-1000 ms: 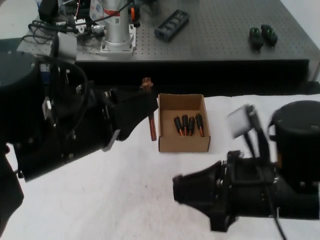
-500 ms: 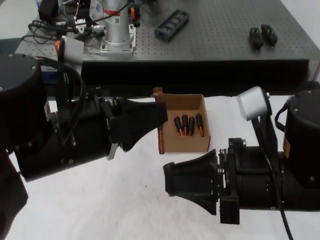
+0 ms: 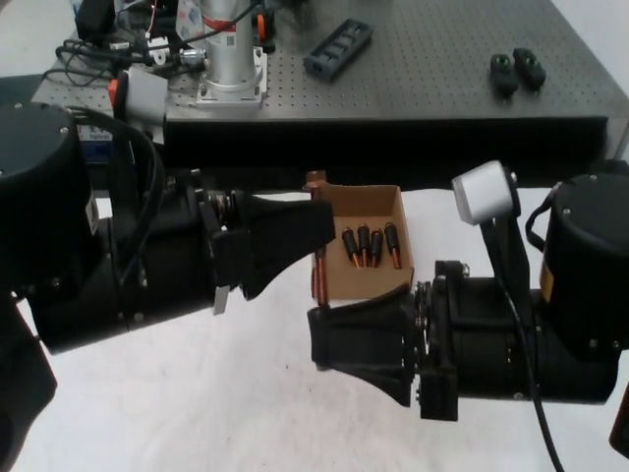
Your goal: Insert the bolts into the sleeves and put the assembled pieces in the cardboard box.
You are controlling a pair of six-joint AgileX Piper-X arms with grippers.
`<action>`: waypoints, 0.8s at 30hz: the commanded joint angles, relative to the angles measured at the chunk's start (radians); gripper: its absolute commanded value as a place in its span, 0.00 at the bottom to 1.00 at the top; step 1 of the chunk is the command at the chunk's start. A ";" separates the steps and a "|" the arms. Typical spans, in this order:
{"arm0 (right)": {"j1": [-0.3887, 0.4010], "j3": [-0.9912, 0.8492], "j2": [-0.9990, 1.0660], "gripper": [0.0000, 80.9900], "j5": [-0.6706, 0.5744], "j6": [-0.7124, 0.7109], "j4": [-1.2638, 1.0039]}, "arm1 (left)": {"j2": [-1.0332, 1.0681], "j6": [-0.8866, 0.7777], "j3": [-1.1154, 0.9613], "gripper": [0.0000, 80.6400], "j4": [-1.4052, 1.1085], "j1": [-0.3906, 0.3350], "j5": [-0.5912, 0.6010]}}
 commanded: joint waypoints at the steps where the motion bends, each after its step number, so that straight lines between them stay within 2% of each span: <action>1: 0.002 -0.004 0.002 0.06 0.020 0.009 -0.057 | -0.002 -0.018 -0.006 0.01 -0.014 0.002 0.029; 7: 0.002 -0.004 0.002 0.06 0.041 0.009 -0.066 | -0.002 -0.018 -0.006 0.01 -0.014 0.002 0.075; 24: -0.027 -0.004 0.000 0.06 0.046 0.010 -0.066 | -0.002 -0.018 -0.006 0.01 -0.014 0.002 0.096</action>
